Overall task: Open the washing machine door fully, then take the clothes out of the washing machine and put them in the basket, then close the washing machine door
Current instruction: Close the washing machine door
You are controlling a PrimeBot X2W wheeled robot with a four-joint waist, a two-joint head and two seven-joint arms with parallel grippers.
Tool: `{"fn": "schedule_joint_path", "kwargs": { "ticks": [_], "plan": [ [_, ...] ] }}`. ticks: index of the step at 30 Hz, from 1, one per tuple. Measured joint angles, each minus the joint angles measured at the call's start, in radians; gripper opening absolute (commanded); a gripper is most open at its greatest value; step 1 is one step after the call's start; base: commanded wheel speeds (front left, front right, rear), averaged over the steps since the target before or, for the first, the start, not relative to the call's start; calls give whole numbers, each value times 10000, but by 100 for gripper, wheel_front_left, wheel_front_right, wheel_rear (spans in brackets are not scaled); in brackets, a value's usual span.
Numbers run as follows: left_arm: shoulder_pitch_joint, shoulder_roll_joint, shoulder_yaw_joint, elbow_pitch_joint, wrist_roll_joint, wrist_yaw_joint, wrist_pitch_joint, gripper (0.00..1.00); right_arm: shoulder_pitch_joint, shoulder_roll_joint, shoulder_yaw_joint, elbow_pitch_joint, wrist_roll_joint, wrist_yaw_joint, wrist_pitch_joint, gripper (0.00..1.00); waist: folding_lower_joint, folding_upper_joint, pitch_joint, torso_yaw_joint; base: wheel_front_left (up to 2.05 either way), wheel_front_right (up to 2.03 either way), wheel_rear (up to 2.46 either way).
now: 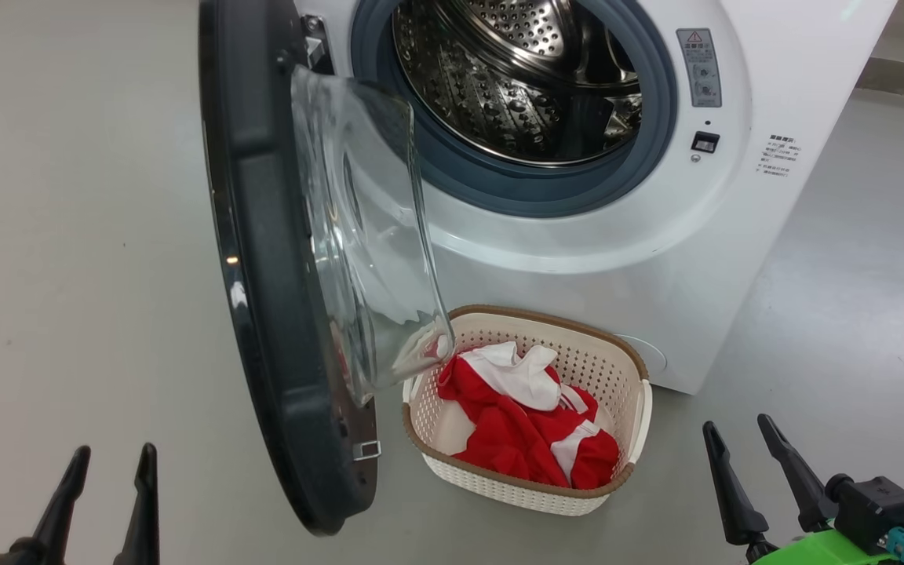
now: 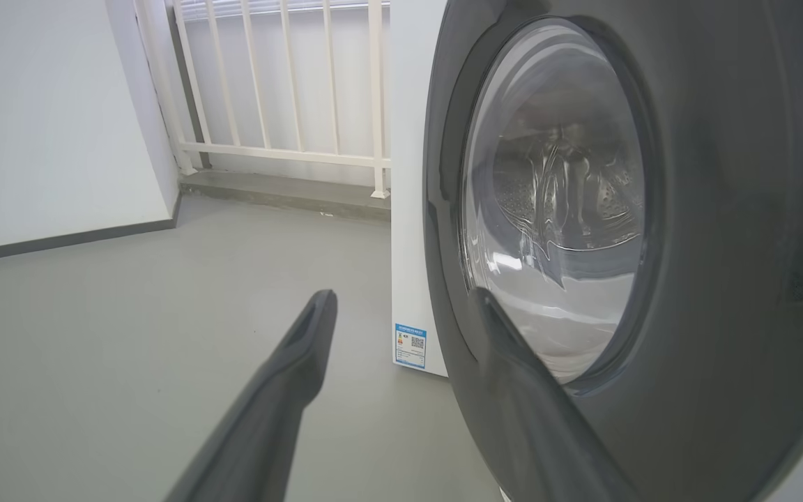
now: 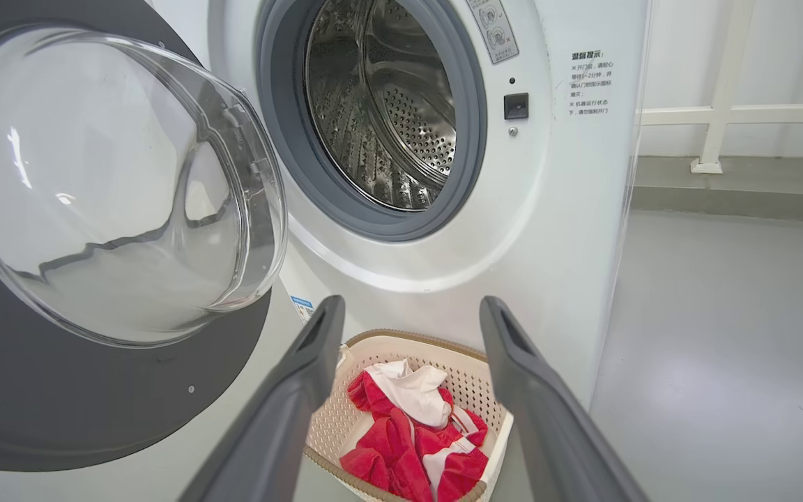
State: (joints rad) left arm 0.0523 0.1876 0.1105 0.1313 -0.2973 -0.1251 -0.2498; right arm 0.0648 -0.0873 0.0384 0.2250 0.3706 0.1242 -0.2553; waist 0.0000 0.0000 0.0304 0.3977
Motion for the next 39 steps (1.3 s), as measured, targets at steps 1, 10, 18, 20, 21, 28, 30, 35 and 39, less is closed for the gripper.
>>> {"fn": "schedule_joint_path", "kwargs": {
  "ticks": [1,10,18,20,21,28,30,35,39],
  "plan": [
    [61,-69,65,0,58,0,0,100,42,10,-13,2,0,0,0,100,-1,0,0,-6,0,0,0],
    [147,-244,215,56,669,0,0,100,142,67,-142,0,0,0,0,100,0,0,21,-24,0,0,0],
    [147,-451,270,148,874,0,0,100,142,98,-192,2,0,0,0,100,0,0,6,-35,0,0,0],
    [147,-451,270,178,913,0,0,100,142,100,-192,2,0,0,0,100,0,0,5,-33,0,0,0],
    [147,-451,270,188,936,0,0,100,142,100,-192,2,0,0,0,100,0,0,4,-30,0,0,0],
    [147,-453,267,205,951,0,0,100,142,102,-192,2,0,0,0,100,0,0,-22,-16,0,0,0],
    [147,-453,267,205,972,0,0,100,142,102,-192,2,0,0,0,100,-1,0,-37,-15,0,0,0],
    [147,-454,270,198,966,0,0,100,142,109,-186,6,0,0,0,100,0,0,-97,-11,0,0,0],
    [145,-470,222,257,282,0,0,91,142,146,-182,10,0,0,0,100,0,0,-147,9,0,0,0]
  ]
}}
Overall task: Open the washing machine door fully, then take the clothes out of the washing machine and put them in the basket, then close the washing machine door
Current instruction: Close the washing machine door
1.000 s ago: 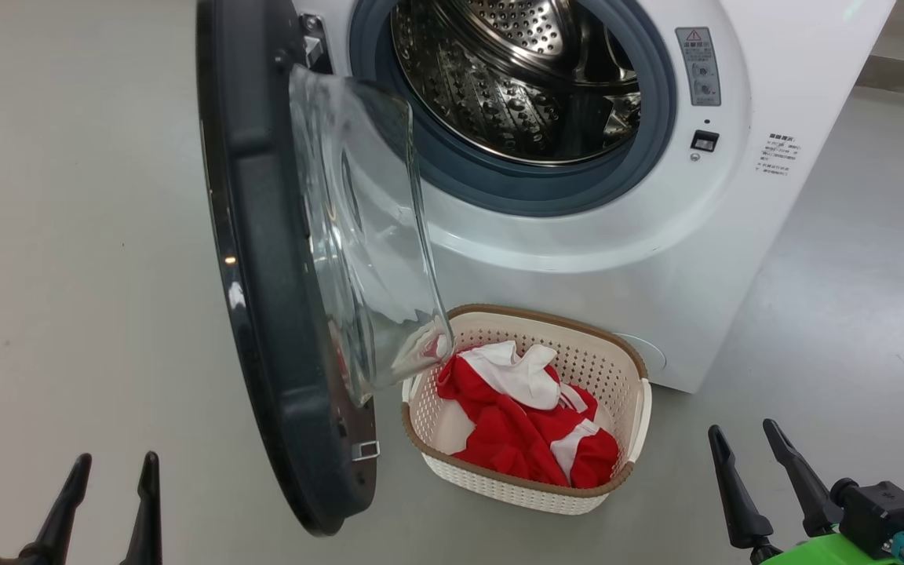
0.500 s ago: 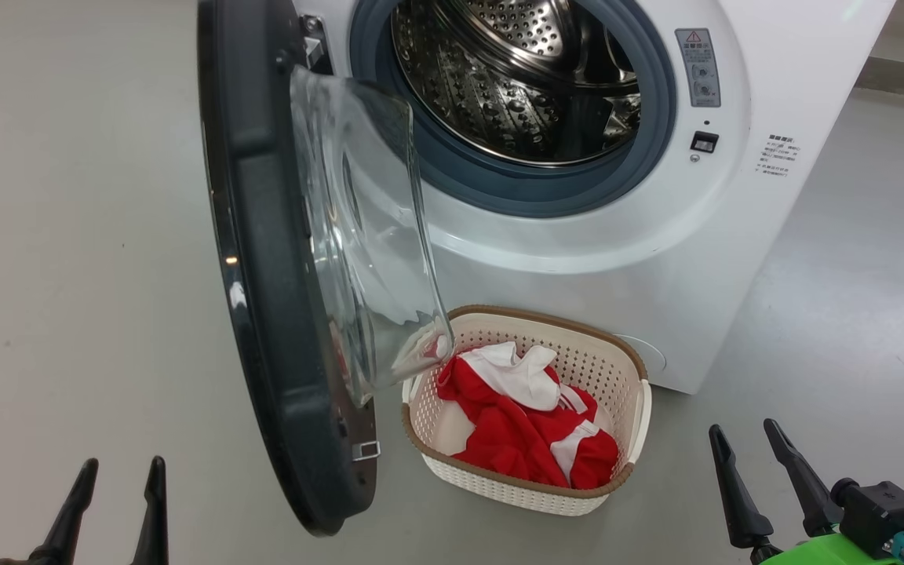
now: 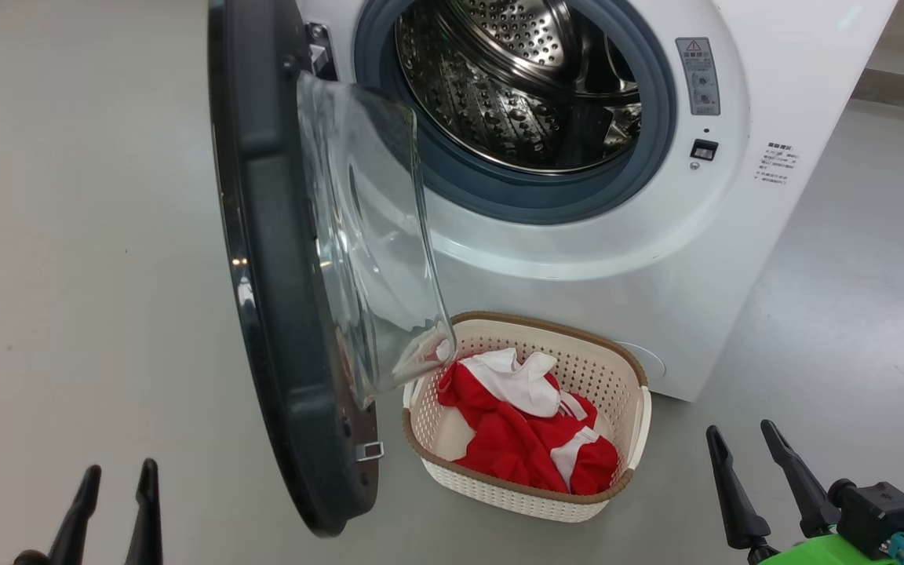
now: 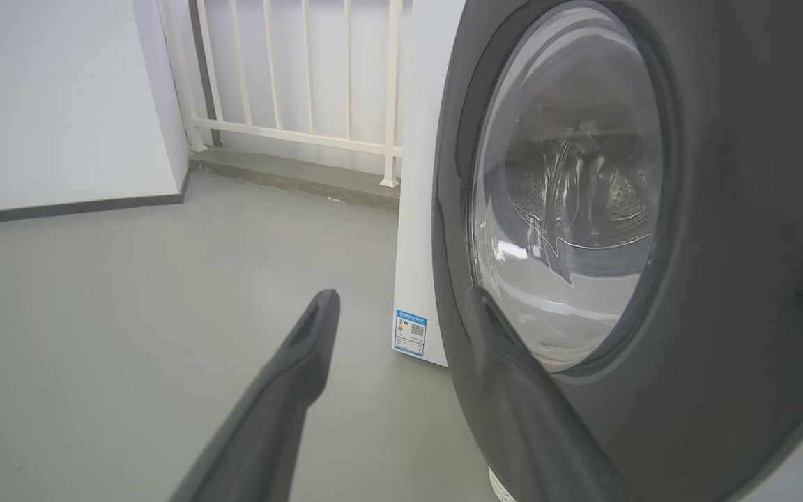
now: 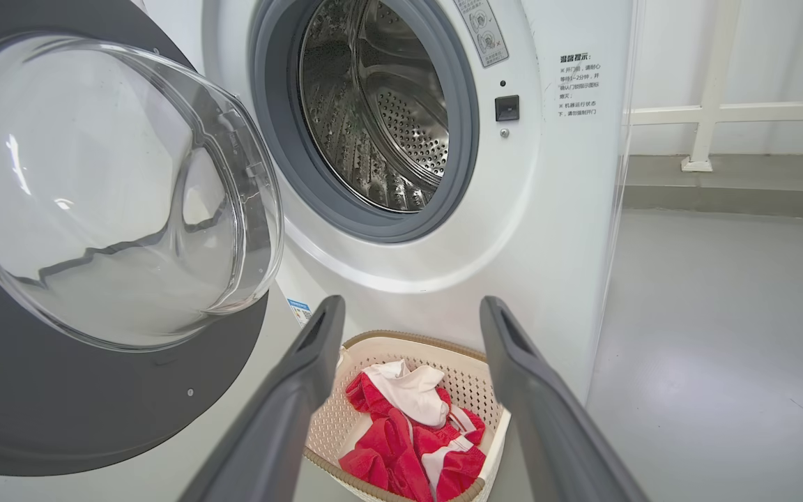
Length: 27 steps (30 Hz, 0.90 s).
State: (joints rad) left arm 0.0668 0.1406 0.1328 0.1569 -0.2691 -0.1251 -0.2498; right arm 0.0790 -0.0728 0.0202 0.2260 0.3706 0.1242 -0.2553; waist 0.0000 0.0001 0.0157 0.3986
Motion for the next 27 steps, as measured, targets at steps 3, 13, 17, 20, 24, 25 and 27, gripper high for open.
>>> {"fn": "schedule_joint_path", "kwargs": {
  "ticks": [3,13,17,20,24,25,27],
  "plan": [
    [-22,157,-174,270,-1126,0,0,25,0,8,29,13,0,0,0,100,0,0,-22,12,0,0,0],
    [-981,2615,-1356,293,-3985,0,0,0,-1,61,171,33,0,0,0,100,0,0,28,-55,0,0,0],
    [-1498,3396,-1772,111,-5014,0,0,0,-4,65,173,29,0,0,0,100,0,0,139,-109,0,0,0],
    [-1905,3831,-2228,-132,-5570,0,0,0,-7,67,169,13,0,0,0,100,0,0,237,-163,0,0,0],
    [-2345,4224,-3124,-514,-5958,0,-2,0,-16,67,173,-2,0,0,0,100,0,0,362,-251,0,0,0],
    [-2424,4295,-3413,-640,-6121,0,-2,0,-18,67,171,-4,0,0,0,100,0,0,386,-279,0,0,0],
    [-2559,4405,-3883,-872,-6406,0,-2,0,-27,65,169,-6,-8,0,0,100,0,0,432,-342,0,0,0]
  ]
}}
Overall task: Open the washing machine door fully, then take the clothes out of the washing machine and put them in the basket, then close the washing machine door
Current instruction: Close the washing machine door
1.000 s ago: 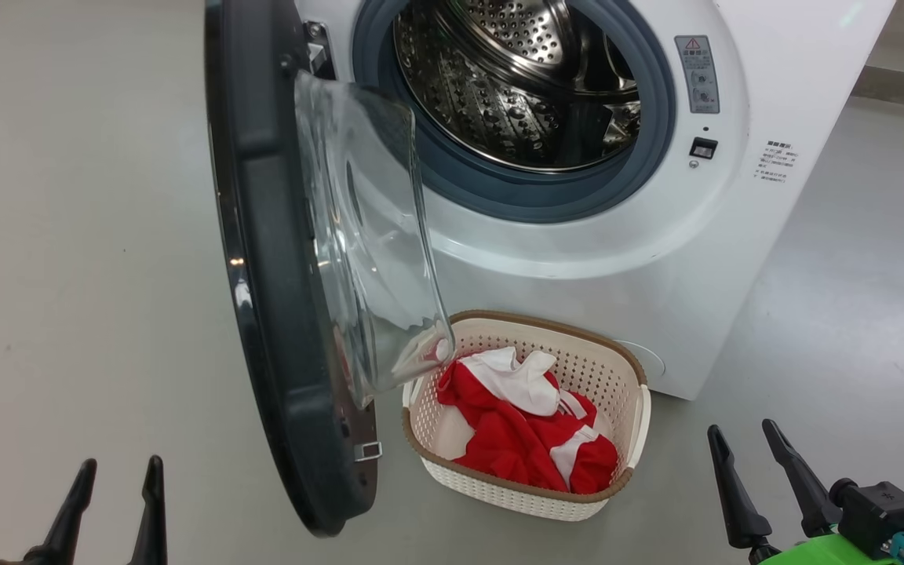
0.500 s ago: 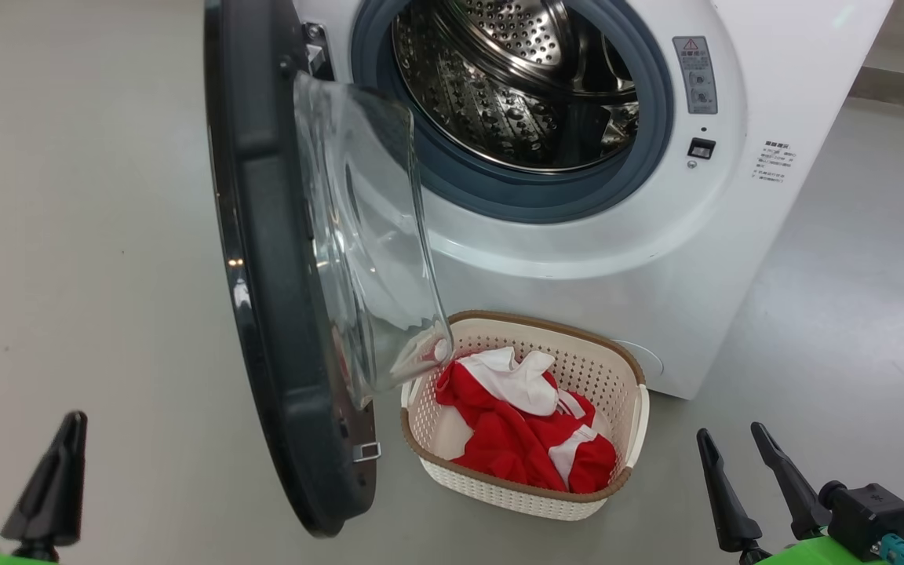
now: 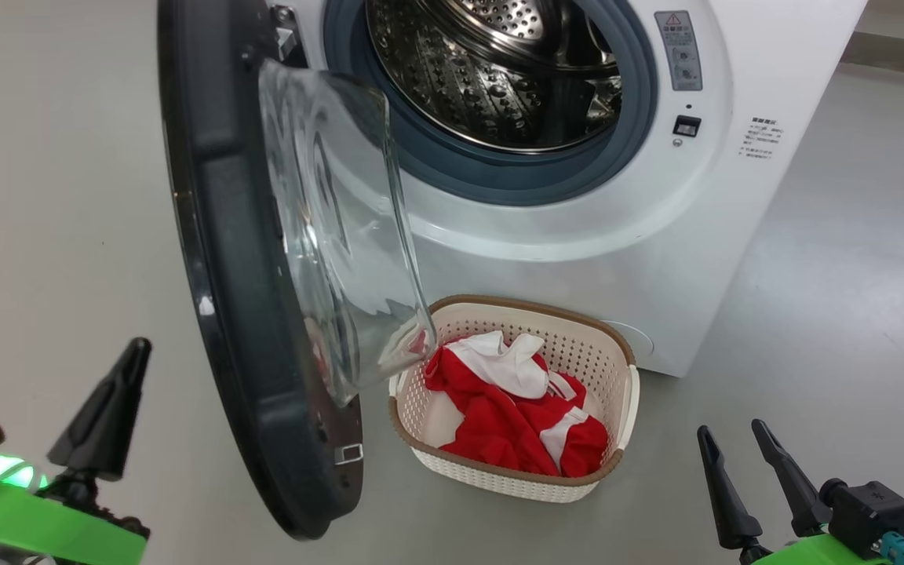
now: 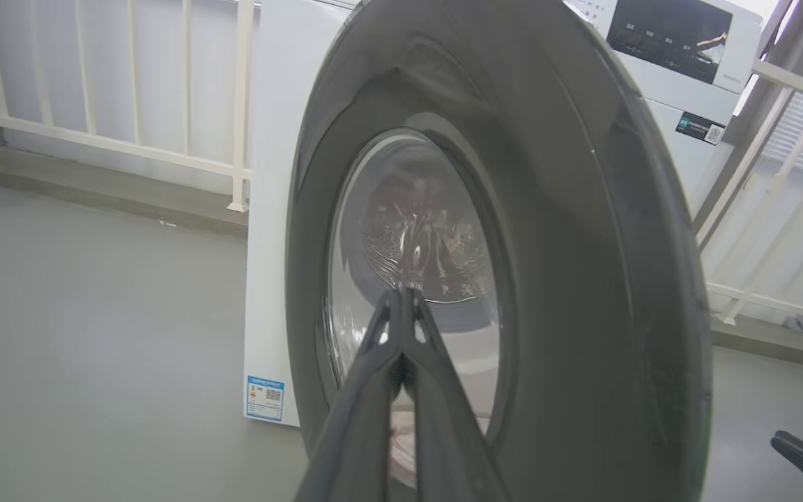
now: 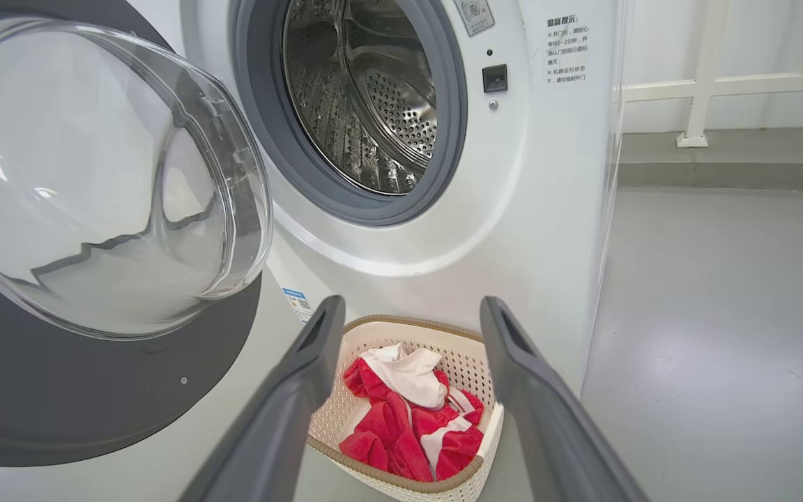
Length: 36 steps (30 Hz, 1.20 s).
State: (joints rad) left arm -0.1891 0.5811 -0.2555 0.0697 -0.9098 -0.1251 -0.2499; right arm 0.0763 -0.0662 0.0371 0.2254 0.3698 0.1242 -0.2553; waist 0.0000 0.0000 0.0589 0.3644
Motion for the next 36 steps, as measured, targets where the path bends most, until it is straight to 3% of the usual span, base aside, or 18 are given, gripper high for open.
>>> {"fn": "schedule_joint_path", "kwargs": {
  "ticks": [10,24,36],
  "plan": [
    [-571,82,-736,-522,-439,0,0,0,-32,-19,-142,-56,-6,0,0,100,0,0,313,-182,0,0,0],
    [-1001,-54,-1292,-961,-245,15,-42,0,-239,-25,-224,-90,-33,0,0,100,0,0,444,-258,0,0,0],
    [-2318,-617,-2554,-817,-119,19,-46,0,-259,-23,-251,-123,-46,0,0,100,0,0,649,-356,0,0,0]
  ]
}}
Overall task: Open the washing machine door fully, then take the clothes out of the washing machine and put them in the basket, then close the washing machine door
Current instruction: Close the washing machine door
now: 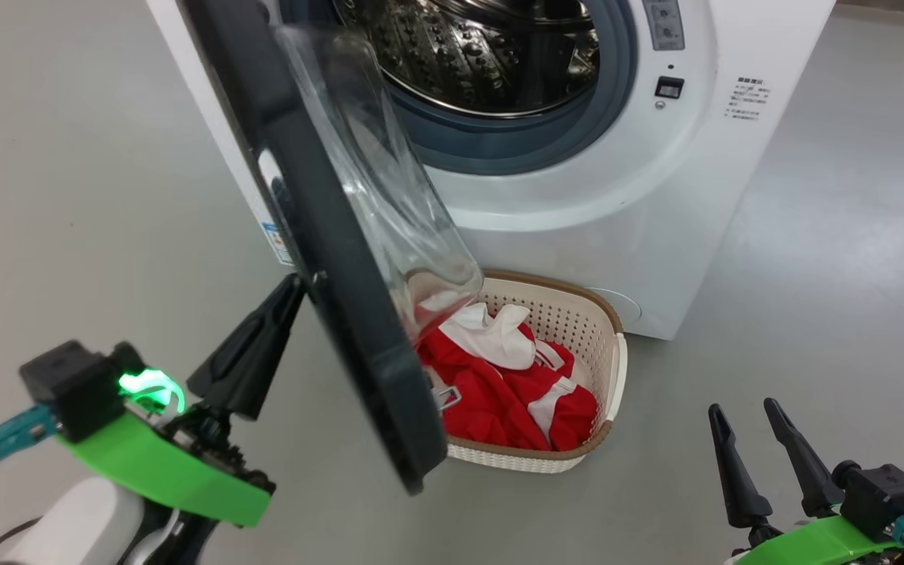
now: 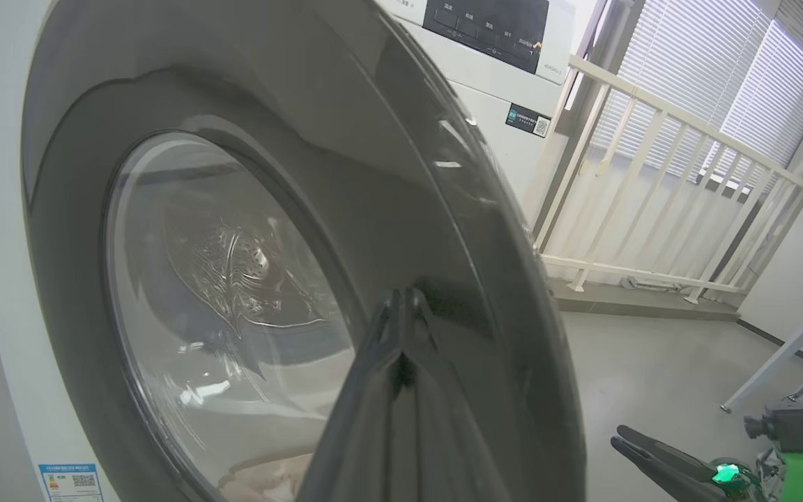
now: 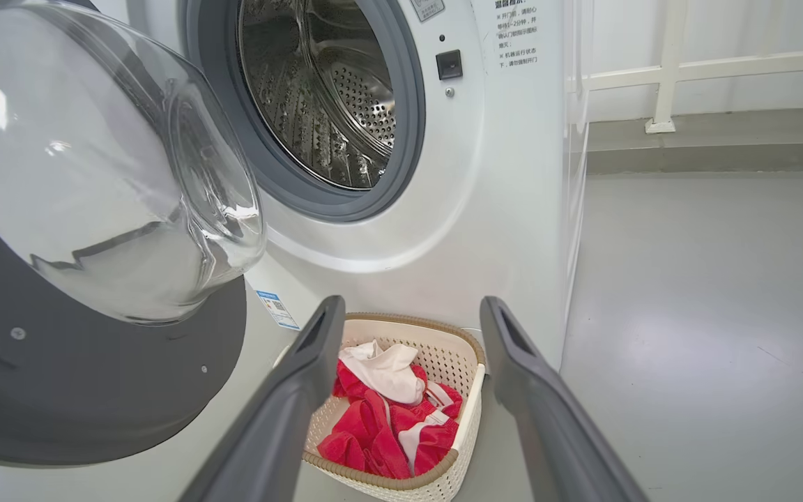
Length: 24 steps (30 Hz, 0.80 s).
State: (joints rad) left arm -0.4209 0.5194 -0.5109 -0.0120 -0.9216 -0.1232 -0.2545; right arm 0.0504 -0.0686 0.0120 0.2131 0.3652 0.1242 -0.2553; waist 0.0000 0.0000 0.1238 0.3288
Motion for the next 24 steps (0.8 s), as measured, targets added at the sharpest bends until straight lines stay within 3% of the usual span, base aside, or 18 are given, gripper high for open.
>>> {"fn": "schedule_joint_path", "kwargs": {
  "ticks": [24],
  "plan": [
    [-3605,-688,-1582,1998,-240,-6,-23,0,-941,98,-290,-213,-104,0,0,100,0,0,1256,-1119,0,0,0]
  ]
}}
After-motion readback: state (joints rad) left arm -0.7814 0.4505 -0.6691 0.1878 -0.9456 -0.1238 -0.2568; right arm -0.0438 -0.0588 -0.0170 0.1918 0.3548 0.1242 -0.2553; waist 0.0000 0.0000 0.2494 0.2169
